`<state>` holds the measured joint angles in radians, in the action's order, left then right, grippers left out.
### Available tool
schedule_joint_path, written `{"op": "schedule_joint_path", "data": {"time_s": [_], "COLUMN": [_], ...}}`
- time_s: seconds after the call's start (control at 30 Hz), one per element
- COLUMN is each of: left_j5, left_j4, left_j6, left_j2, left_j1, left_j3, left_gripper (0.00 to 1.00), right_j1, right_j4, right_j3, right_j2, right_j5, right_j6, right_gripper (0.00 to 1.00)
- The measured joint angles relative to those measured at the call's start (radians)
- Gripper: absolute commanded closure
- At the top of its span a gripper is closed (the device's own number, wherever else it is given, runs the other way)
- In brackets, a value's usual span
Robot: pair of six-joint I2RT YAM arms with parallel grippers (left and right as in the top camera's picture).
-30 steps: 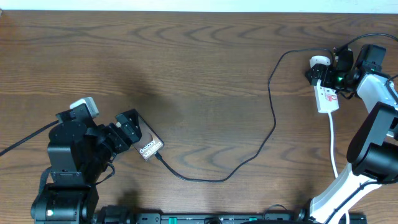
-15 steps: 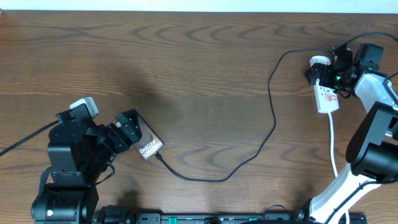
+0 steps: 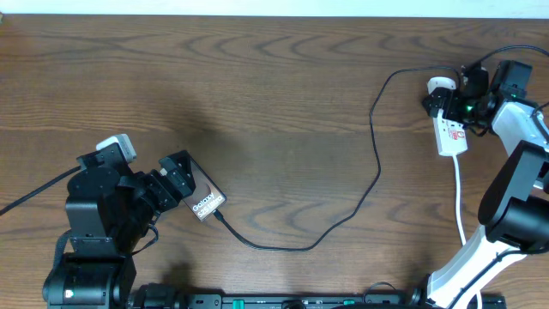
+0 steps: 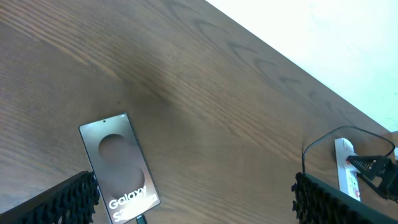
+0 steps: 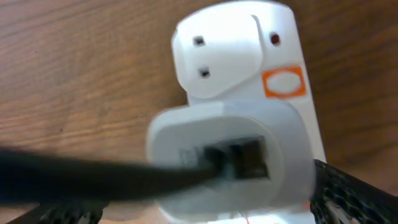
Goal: Plug charger to phone and switch on socket
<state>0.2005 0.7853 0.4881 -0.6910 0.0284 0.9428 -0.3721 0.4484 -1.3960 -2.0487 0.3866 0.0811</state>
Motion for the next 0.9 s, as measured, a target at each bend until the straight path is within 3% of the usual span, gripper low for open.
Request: {"op": "schedule_joint_path", "data": {"time_s": [0.9], "left_j5": [0.0], "left_j4": [0.0], "left_j6": [0.0], "left_j2": [0.0], "left_j1": [0.0], "left_j3": [0.0], "left_gripper": [0.02], "right_j1": [-0.01], "right_j4": [0.045], "right_j3": [-0.011], "right_j2": [0.0], "right_j5": [0.006], "right_j6": [-0.003], "right_gripper": [0.01]}}
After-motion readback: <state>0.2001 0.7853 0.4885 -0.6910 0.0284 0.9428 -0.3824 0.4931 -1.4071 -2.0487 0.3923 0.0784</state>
